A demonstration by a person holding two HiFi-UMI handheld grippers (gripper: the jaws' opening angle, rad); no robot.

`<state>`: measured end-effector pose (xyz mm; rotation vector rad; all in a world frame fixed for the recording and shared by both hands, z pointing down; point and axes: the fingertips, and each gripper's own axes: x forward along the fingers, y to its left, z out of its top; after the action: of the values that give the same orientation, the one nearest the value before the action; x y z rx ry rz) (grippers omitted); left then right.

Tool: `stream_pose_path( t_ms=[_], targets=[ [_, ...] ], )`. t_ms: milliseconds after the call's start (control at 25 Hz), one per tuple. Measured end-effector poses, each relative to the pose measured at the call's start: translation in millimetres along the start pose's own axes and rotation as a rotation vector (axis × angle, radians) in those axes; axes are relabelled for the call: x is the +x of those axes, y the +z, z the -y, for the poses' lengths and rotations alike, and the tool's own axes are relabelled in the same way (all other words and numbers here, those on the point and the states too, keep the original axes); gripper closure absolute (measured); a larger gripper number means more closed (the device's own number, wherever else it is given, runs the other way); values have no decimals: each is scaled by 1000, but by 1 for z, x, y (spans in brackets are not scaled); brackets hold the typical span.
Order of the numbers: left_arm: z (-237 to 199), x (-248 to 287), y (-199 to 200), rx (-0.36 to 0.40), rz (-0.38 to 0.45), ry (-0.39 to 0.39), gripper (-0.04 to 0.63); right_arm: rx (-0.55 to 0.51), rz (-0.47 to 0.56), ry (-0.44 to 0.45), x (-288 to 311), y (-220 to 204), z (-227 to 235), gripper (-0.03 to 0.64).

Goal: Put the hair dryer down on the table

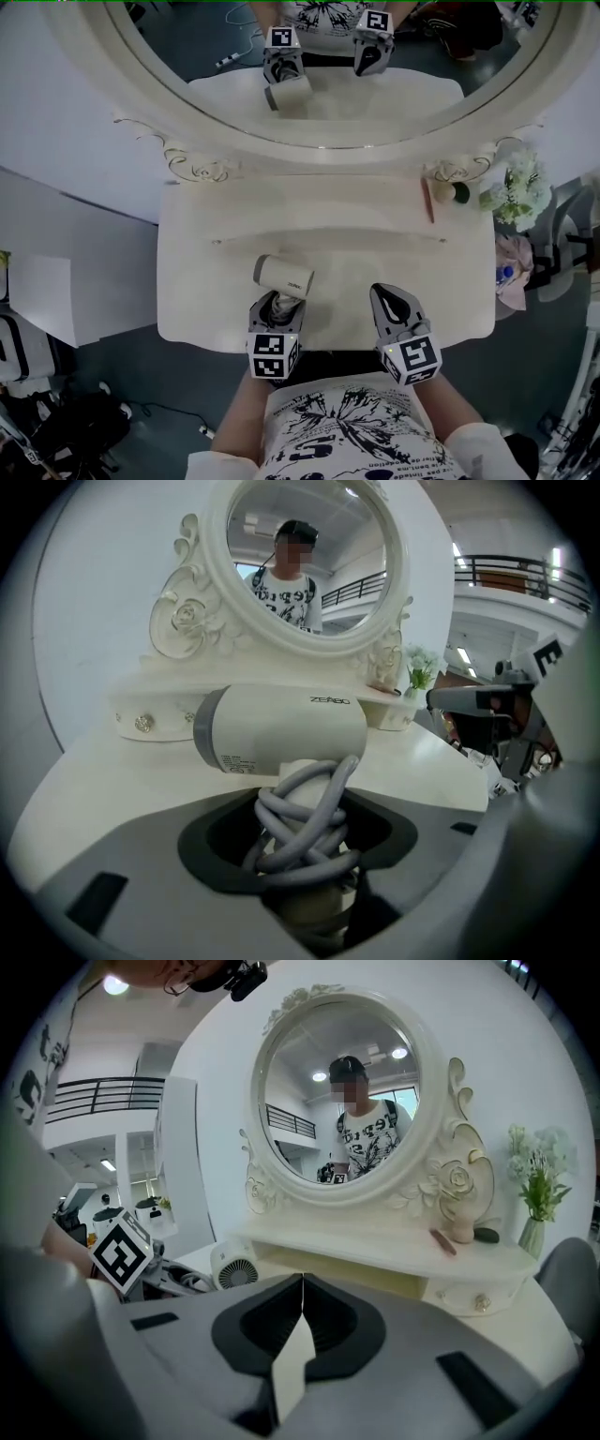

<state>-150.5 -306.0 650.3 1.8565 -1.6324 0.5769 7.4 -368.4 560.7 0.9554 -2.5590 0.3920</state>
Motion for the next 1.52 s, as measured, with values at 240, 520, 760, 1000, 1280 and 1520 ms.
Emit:
stream_pose_path(
  t_ms=[240,520,760,1000,1280,1520],
  targets=[
    [0,24,-2,45,-52,-2,344,-13,2,-5,14,6,13,598],
    [-11,41,-3,16,-112,11,344,-1,0,-16,20,7,18,598],
    [-13,45,-7,22,-165,23,342,-5,0,-30,20,10,18,598],
    [-12,46,-6,71,-174,32,342,-12,10,-39,15,16,12,598],
    [-4,40,-1,84,-122,-13,267,-26,14,-28,-2,17,-4,598],
    [2,7,18,59,13,-13,259,-42,42,-40,-20,23,-17,598]
  ],
)
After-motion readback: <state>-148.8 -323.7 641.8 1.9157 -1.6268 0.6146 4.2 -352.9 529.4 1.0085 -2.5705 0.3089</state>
